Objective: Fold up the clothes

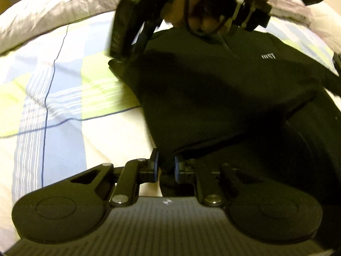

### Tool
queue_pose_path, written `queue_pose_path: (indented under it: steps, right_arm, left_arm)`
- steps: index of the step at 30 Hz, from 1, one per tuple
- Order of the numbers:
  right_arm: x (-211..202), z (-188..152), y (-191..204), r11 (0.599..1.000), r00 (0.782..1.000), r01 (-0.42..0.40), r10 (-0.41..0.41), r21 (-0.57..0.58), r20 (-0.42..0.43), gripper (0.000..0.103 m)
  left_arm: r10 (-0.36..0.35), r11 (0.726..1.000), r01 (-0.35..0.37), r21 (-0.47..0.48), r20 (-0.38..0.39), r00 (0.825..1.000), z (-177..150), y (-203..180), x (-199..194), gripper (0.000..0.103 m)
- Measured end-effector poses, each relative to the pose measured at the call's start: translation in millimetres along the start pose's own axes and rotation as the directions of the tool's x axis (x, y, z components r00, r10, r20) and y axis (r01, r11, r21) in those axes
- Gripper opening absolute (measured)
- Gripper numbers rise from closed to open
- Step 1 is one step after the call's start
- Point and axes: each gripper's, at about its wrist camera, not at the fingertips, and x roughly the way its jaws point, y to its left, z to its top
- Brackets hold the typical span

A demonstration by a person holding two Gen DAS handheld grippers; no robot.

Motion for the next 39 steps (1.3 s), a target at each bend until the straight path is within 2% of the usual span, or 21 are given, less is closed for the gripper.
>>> queue_pose_path:
  steps: [1,3,9,10,11,13,14,16,18,21,23,24,26,29,32,33,35,36,39]
  right_arm:
    - [7,2,3,1.000,1.000,0.009,-0.009,-0.025,-0.023,0.007]
    - [12,6,1,1.000,1.000,0.010,-0.010,-0.014,-0.012,0.006]
    - [6,-1,-22,0.984,0.996,-0.019,0.004,0.177,0.086,0.008]
    - [-2,-5,-23,0.979,0.993,-0.018,-0.006,0.205,0.116,0.012]
    - [-14,-13,-24,0.970,0.987,-0.013,-0.026,0.243,0.157,0.029]
    - [-40,-35,-27,0.938,0.965,-0.011,-0.081,0.345,0.249,0.045]
    - [-53,-52,-28,0.913,0.954,-0.016,-0.109,0.409,0.280,0.045]
    - [-74,-90,-28,0.850,0.935,-0.022,-0.168,0.526,0.311,0.045]
    - [-86,-127,-24,0.789,0.930,-0.034,-0.200,0.614,0.307,0.045]
    - [-84,-181,-19,0.682,0.957,0.006,-0.216,0.731,0.193,0.045]
    - [-80,-215,-20,0.587,0.980,0.046,-0.182,0.809,0.076,0.045]
    - [-80,-230,-18,0.535,0.986,0.042,-0.160,0.844,0.052,0.045]
    - [-99,-255,-10,0.460,0.980,0.013,-0.182,0.888,0.080,0.045]
    - [-139,-289,1,0.381,0.958,0.010,-0.269,0.925,0.100,0.045]
    - [-180,-327,6,0.297,0.925,0.013,-0.366,0.955,0.101,0.046]
    - [-194,-341,3,0.259,0.913,0.016,-0.398,0.966,0.091,0.048]
    - [-220,-382,-3,0.163,0.886,0.027,-0.461,0.986,0.052,0.068]
    - [-231,-402,-8,0.114,0.872,0.033,-0.488,0.993,0.027,0.069]
    - [-268,-464,-30,-0.032,0.829,0.034,-0.558,0.999,-0.046,0.069]
  left_arm:
    - [-0.002,1.000,0.002,-0.015,0.005,1.000,-1,2,0,0.011]
    - [-0.011,0.999,0.011,-0.042,0.007,1.000,-1,6,2,0.011]
    - [-0.054,0.997,0.054,-0.060,-0.013,0.998,-3,19,-2,0.014]
    - [-0.064,0.996,0.062,-0.070,-0.023,0.998,-4,23,-4,0.014]
    - [-0.070,0.995,0.067,-0.076,-0.037,0.997,-5,27,-5,0.015]
    - [-0.071,0.995,0.067,-0.070,-0.055,0.996,-10,33,-11,0.016]
    - [-0.069,0.996,0.065,-0.062,-0.061,0.996,-12,35,-14,0.016]
    - [-0.066,0.997,0.063,-0.046,-0.072,0.995,-15,39,-21,0.016]
    - [-0.062,0.998,0.060,-0.031,-0.084,0.995,-18,43,-28,0.016]
    - [-0.066,0.998,0.068,0.011,-0.086,0.994,-17,44,-34,0.016]
    - [-0.072,0.996,0.076,0.045,-0.084,0.994,-14,42,-39,0.016]
    - [-0.076,0.994,0.081,0.067,-0.079,0.994,-11,36,-43,0.016]
    - [-0.084,0.989,0.092,0.112,-0.070,0.994,-5,26,-49,0.019]
    - [-0.104,0.978,0.113,0.177,-0.060,0.993,6,8,-56,0.026]
    - [-0.111,0.962,0.122,0.243,-0.058,0.992,17,-17,-56,0.036]
    - [-0.110,0.956,0.122,0.267,-0.057,0.992,20,-26,-56,0.039]
    - [-0.102,0.947,0.114,0.300,-0.054,0.993,30,-44,-55,0.046]
    - [-0.099,0.944,0.109,0.311,-0.048,0.994,35,-55,-56,0.051]
    - [-0.078,0.937,0.090,0.337,-0.047,0.996,50,-88,-47,0.056]
